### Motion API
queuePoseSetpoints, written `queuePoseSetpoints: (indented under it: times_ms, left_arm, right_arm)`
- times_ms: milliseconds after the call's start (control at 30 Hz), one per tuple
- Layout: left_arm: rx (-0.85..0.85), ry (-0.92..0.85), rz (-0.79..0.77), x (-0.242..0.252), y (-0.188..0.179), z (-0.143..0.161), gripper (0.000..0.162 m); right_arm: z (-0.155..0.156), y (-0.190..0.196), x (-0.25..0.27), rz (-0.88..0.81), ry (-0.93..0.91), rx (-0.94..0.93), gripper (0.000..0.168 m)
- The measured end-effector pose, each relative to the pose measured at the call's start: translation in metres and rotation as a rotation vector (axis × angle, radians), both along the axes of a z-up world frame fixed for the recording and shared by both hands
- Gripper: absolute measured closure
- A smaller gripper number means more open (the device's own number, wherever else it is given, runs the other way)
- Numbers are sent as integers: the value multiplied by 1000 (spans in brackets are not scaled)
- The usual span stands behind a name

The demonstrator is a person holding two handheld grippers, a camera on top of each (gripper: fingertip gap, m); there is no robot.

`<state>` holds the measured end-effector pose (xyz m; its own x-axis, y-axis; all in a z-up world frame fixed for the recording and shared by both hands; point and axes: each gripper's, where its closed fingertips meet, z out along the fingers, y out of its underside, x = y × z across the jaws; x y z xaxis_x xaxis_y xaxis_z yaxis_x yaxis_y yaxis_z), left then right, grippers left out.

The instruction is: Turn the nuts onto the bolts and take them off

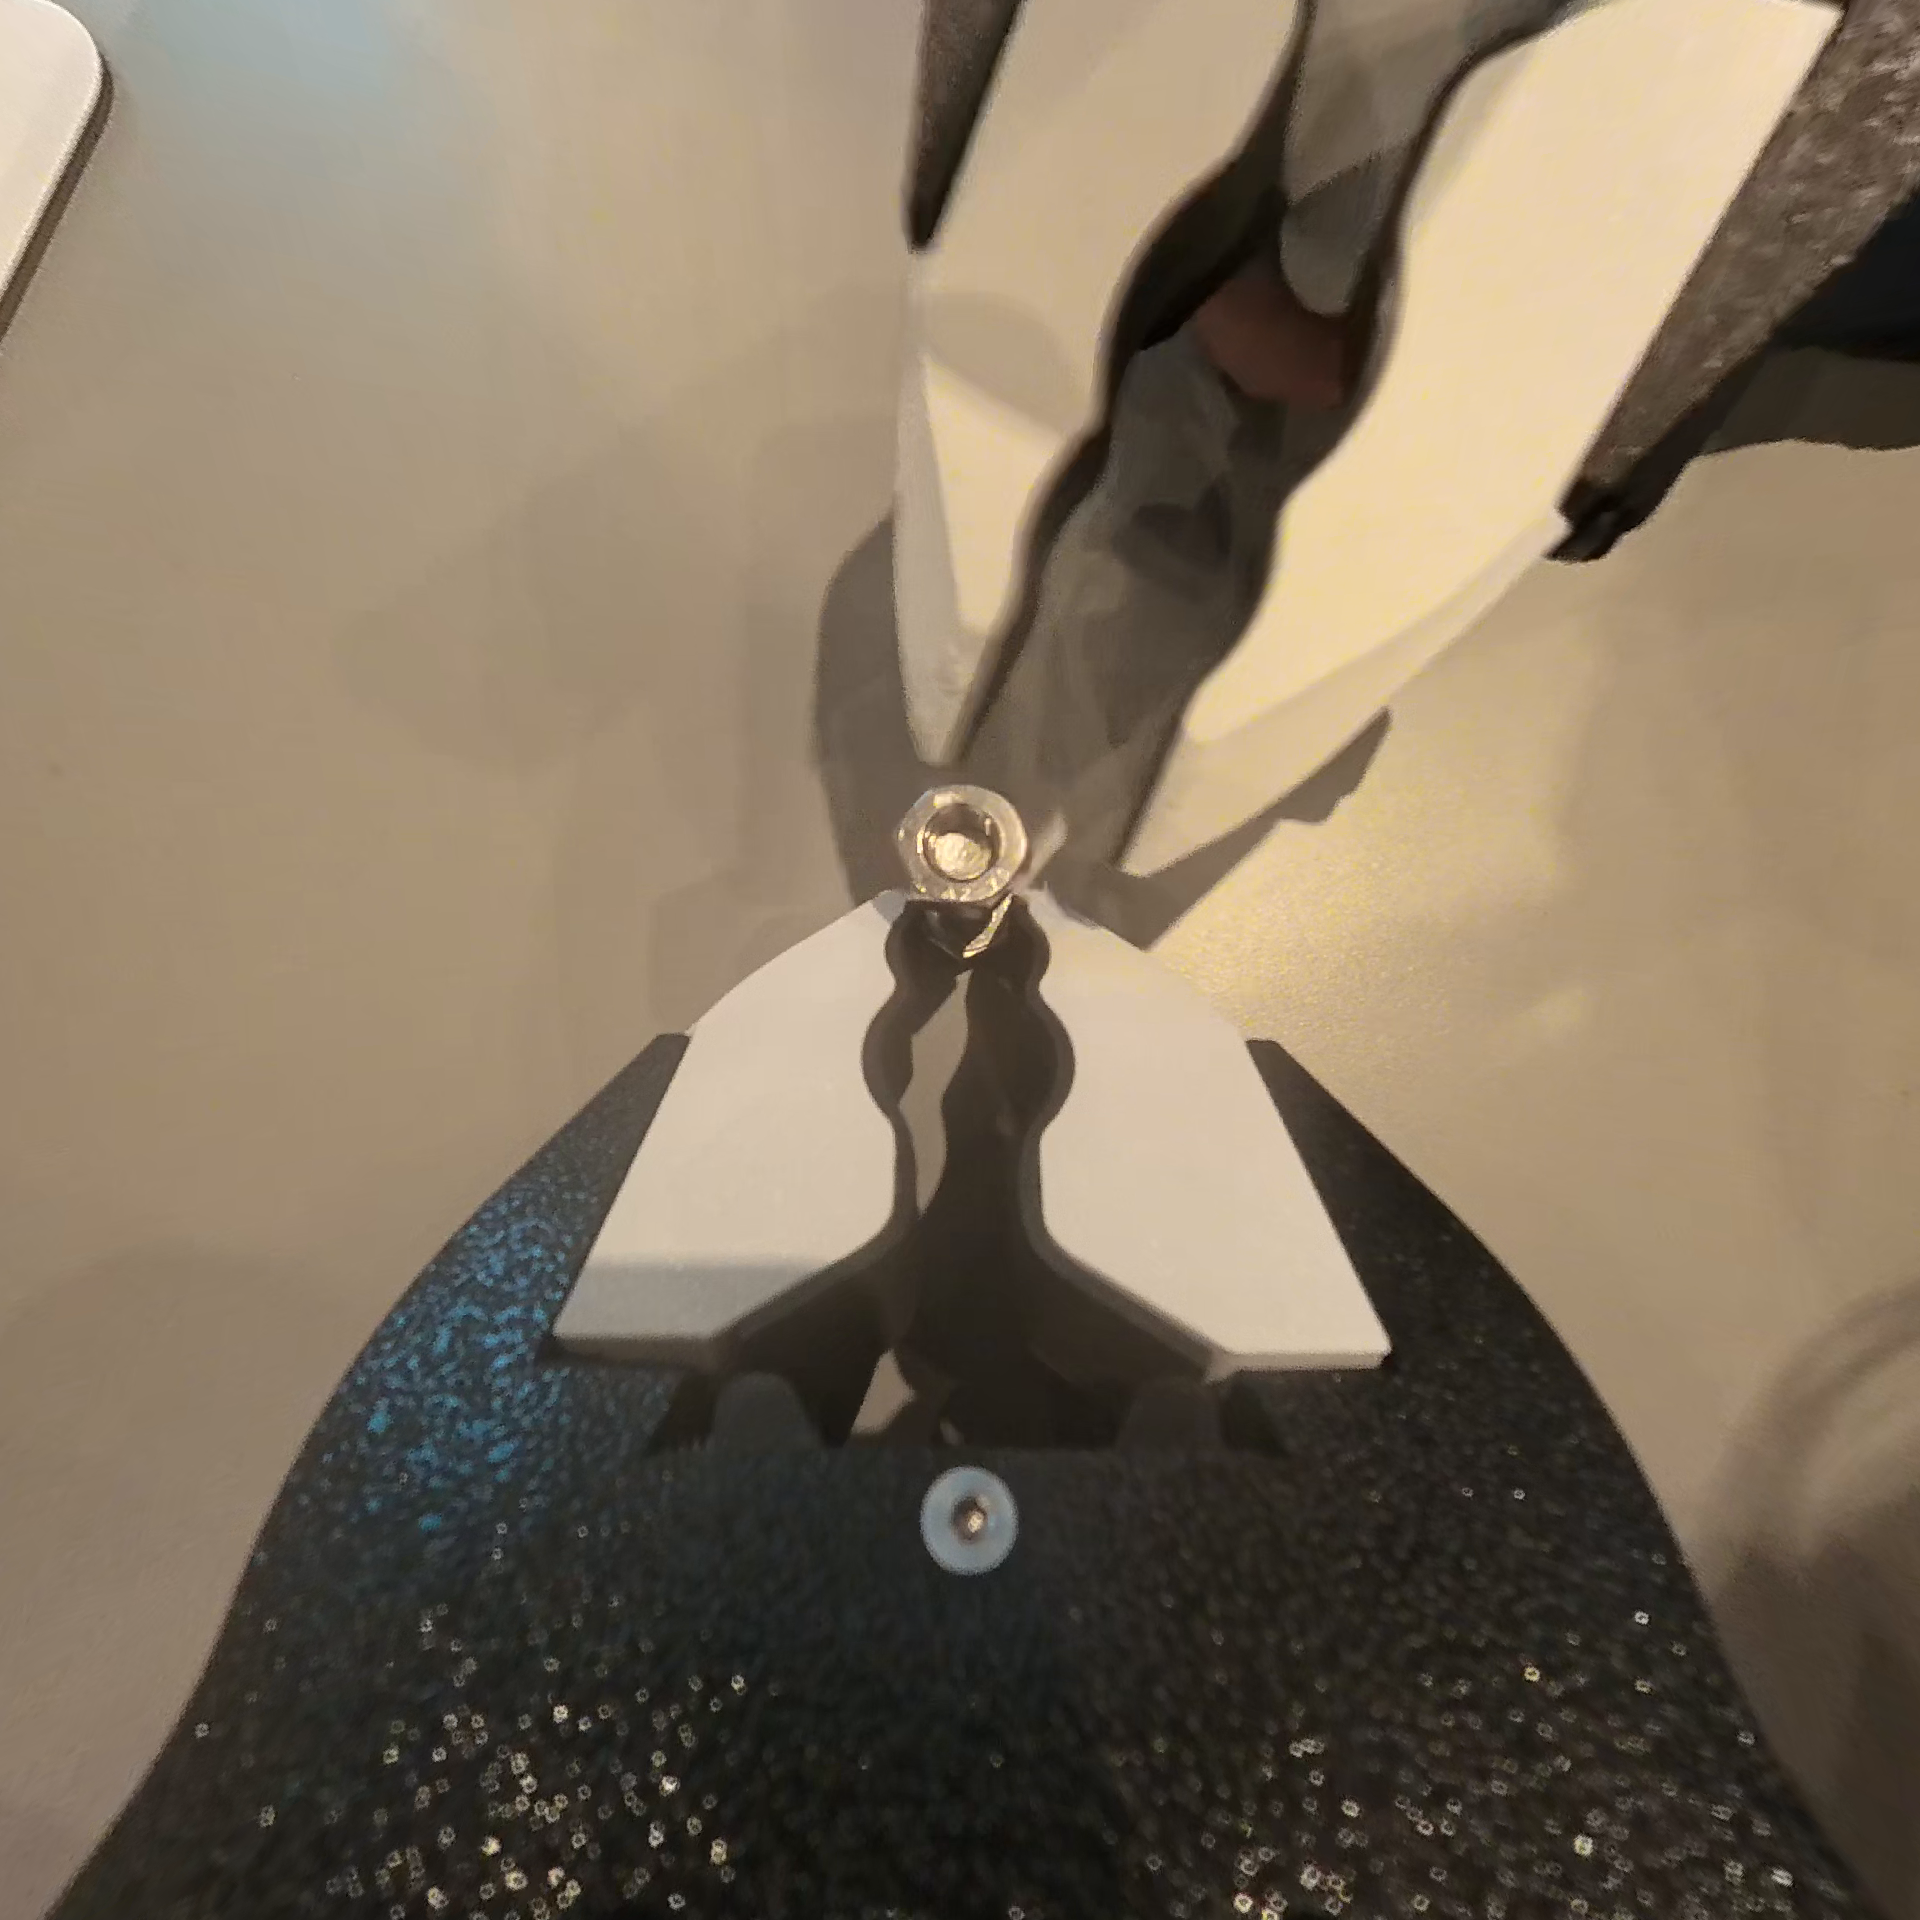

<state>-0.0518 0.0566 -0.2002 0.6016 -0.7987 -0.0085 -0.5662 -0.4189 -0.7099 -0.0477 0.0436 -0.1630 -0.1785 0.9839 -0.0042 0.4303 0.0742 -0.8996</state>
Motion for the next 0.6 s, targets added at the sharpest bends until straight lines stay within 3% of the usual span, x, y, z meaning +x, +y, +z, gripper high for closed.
queuePoseSetpoints:
  times_ms: [67,233,333,400,467,500,600]
  left_arm:
    - [0,0,0,0,0,0,146]
    - [0,0,0,0,0,0,146]
    - [0,0,0,0,0,0,147]
    - [0,0,0,0,0,0,146]
    - [1,-1,0,0,0,0,146]
    - [-1,1,1,0,0,0,146]
    - [0,0,0,0,0,0,146]
  right_arm:
    - [0,-9,4,57,-5,-17,162]
    - [5,5,-2,-34,38,0,141]
    - [1,6,-4,-43,14,27,138]
    - [1,1,-3,-16,12,48,141]
    - [1,-9,3,52,12,27,159]
    - [2,-10,4,63,14,6,161]
    - [5,0,1,3,33,-7,144]
